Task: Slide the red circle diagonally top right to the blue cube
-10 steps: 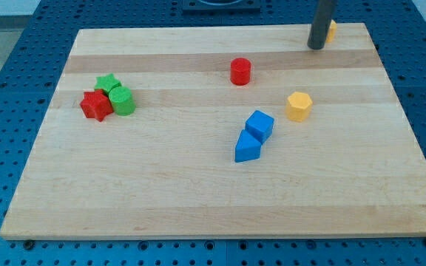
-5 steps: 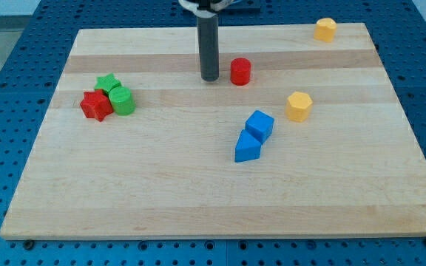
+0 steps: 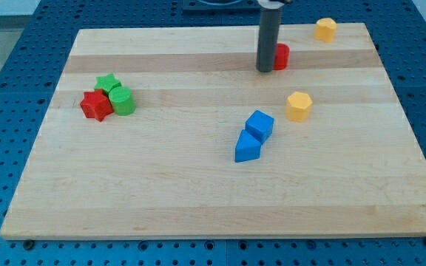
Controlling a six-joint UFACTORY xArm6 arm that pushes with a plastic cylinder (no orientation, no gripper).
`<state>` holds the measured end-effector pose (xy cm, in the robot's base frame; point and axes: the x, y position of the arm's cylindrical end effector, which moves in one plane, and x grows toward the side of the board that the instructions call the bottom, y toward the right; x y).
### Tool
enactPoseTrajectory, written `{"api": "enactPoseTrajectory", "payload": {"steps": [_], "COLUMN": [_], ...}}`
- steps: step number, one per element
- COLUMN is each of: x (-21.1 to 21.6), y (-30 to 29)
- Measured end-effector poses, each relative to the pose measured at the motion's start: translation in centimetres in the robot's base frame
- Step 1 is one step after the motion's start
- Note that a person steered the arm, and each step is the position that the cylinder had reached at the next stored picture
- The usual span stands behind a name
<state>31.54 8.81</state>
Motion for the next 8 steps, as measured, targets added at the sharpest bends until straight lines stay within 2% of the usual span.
{"api": "enactPoseTrajectory", "payload": {"steps": [2,3,4,7,8], "x": [-0.7,-2.5,-4.1,-5.1,-7.0], "y": [4.3,4.6,4.6,1.9,1.8]}}
